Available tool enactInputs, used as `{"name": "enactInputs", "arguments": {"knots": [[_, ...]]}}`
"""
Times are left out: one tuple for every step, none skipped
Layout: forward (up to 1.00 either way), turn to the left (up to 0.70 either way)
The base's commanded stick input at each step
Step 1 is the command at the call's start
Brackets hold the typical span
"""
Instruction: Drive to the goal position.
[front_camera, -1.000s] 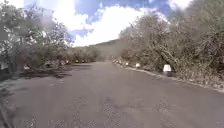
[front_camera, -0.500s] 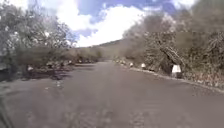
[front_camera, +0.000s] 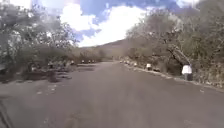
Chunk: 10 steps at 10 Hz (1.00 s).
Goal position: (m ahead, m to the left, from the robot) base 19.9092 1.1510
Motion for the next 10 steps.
{"name": "enactInputs", "arguments": {"knots": [[0.70,0.11],[0.70,0.04],[0.70,0.00],[0.70,0.00],[0.70,0.00],[0.70,0.00],[0.70,0.00],[0.70,0.00],[0.70,0.00],[0.70,0.00]]}}
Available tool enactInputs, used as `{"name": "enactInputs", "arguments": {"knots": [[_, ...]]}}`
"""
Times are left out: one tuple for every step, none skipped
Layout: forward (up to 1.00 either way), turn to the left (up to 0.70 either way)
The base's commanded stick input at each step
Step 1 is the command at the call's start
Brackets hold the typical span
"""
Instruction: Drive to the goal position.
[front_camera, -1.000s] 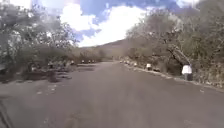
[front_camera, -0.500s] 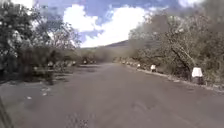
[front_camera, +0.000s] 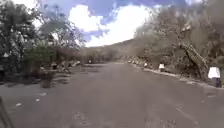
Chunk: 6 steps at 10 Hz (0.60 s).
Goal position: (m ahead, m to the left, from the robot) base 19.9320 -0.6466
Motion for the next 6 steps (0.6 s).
{"name": "enactInputs", "arguments": {"knots": [[0.70,0.00],[0.70,0.00],[0.70,0.00],[0.70,0.00],[0.70,0.00],[0.70,0.00]]}}
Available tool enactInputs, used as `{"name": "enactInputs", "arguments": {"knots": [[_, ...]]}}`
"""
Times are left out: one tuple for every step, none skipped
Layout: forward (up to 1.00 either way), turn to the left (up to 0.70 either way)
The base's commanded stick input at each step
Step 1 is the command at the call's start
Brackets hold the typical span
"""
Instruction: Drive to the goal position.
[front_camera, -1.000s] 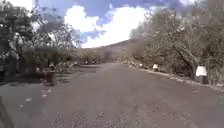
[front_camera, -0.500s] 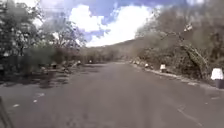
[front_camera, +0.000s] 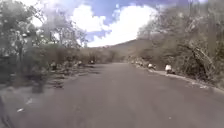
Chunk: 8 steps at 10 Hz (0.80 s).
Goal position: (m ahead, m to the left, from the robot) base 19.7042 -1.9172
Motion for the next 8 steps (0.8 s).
{"name": "enactInputs", "arguments": {"knots": [[0.70,0.00],[0.70,0.00],[0.70,0.00],[0.70,0.00],[0.70,0.00],[0.70,0.00],[0.70,0.00],[0.70,0.00]]}}
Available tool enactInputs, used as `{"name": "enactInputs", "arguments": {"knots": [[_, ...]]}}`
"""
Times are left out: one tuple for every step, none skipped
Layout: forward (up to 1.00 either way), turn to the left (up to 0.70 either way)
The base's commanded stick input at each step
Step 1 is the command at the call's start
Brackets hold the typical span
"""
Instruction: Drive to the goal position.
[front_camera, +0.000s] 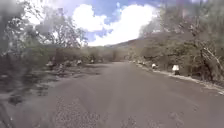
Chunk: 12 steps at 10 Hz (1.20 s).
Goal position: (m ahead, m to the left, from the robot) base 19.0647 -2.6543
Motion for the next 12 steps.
{"name": "enactInputs", "arguments": {"knots": [[0.70,0.00],[0.70,0.00],[0.70,0.00],[0.70,0.00],[0.70,0.00],[0.70,0.00],[0.70,0.00],[0.70,0.00],[0.70,0.00],[0.70,0.00],[0.70,0.00],[0.70,0.00]]}}
